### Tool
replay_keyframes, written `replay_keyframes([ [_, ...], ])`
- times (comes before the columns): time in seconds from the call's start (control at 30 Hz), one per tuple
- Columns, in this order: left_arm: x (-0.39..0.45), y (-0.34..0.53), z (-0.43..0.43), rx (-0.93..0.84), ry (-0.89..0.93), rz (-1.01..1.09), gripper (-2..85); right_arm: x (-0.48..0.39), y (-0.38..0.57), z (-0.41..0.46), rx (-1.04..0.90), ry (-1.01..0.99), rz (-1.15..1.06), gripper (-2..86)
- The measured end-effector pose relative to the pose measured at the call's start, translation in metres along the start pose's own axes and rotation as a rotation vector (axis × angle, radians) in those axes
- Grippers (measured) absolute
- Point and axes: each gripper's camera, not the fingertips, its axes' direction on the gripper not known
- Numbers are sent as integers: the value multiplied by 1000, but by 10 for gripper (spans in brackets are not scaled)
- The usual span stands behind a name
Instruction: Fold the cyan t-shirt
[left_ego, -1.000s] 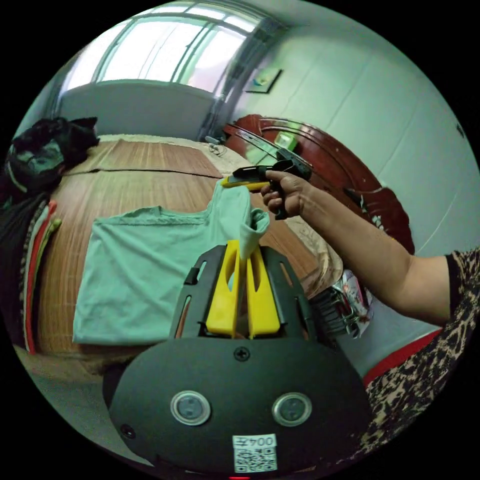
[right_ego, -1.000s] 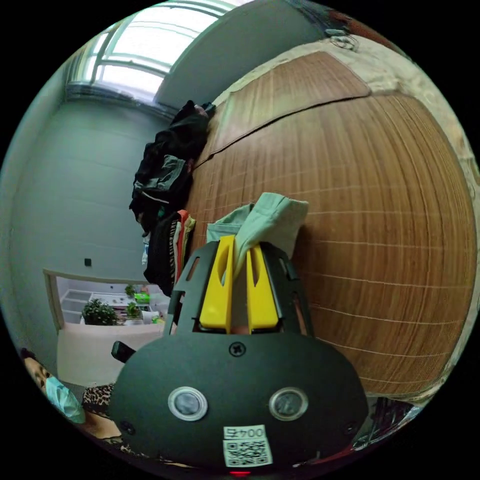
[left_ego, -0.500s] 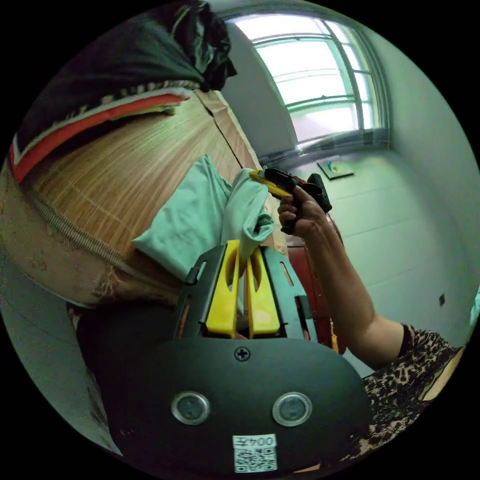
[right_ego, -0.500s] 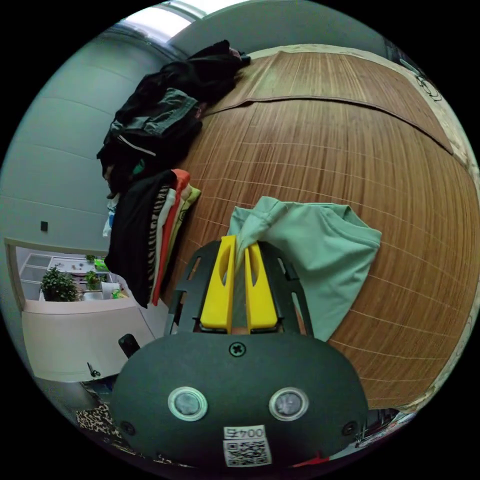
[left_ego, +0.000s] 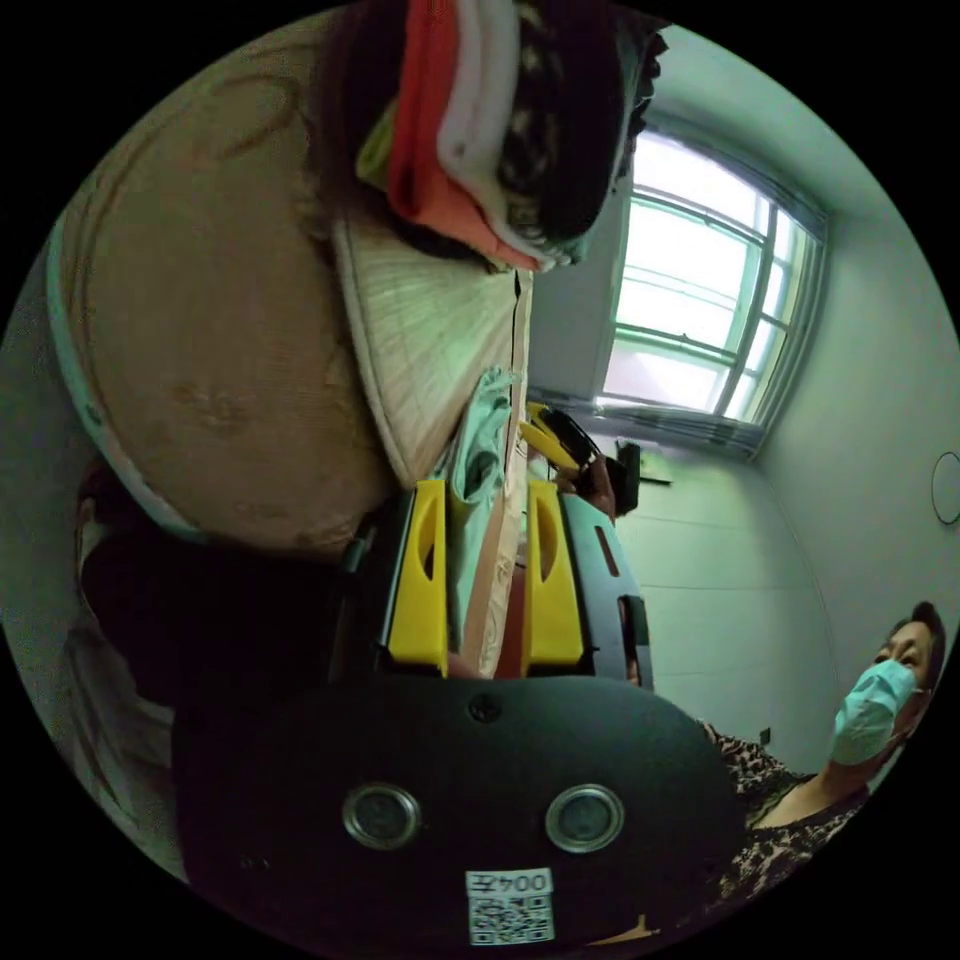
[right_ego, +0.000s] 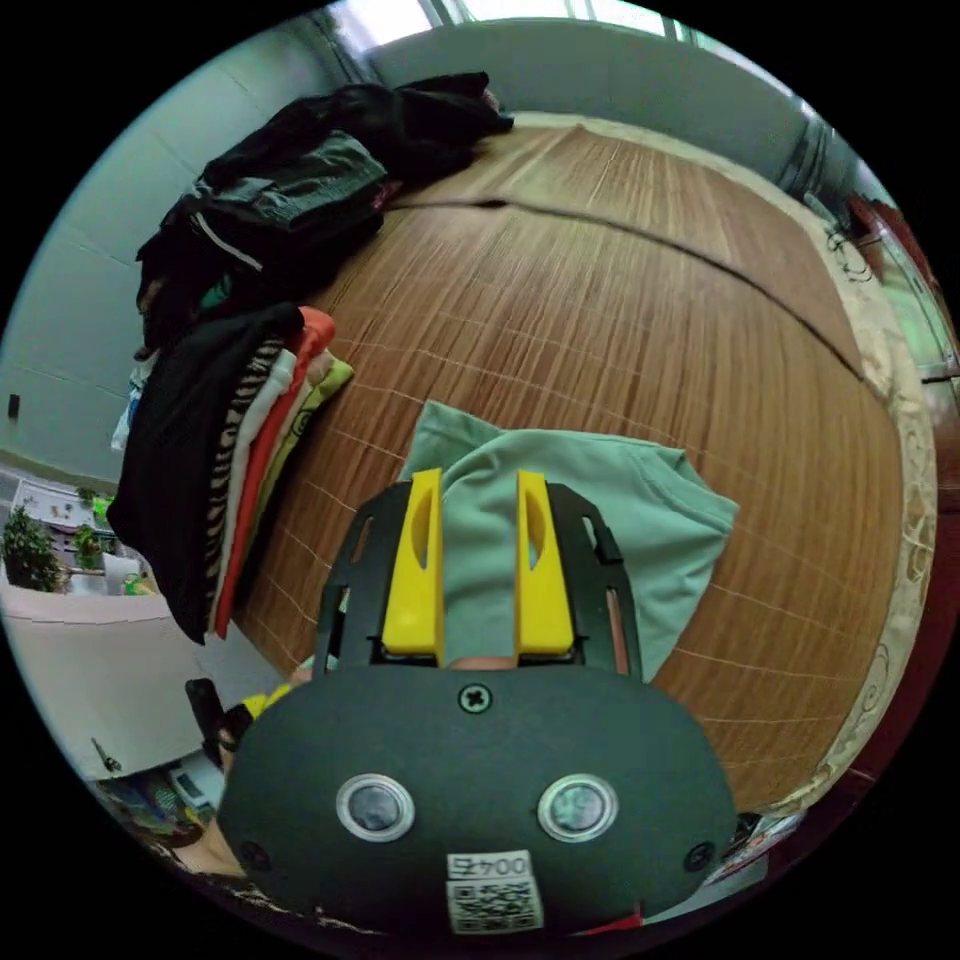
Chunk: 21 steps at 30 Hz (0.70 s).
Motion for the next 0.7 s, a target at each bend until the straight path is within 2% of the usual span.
replay_keyframes([
  [0.1, 18, 17, -28, 44, -56, 96, 93, -4, 64, -64, 205, 0, -58, 109],
  [0.27, 79, 77, -41, 63, -184, 432, 39, 8, 254, -156, 541, -10, -116, 81],
  [0.33, 106, 115, -26, -10, -208, 587, 21, 17, 318, -164, 582, -72, -165, 55],
  [0.47, 136, 180, 6, -112, -308, 813, 12, 45, 416, -154, 377, -227, -161, 1],
  [0.53, 153, 222, 29, -158, -375, 901, 10, 57, 448, -156, 356, -264, -119, -3],
  [0.7, 166, 287, 72, -257, -387, 947, 7, 93, 515, -176, 474, -490, -9, -7],
])
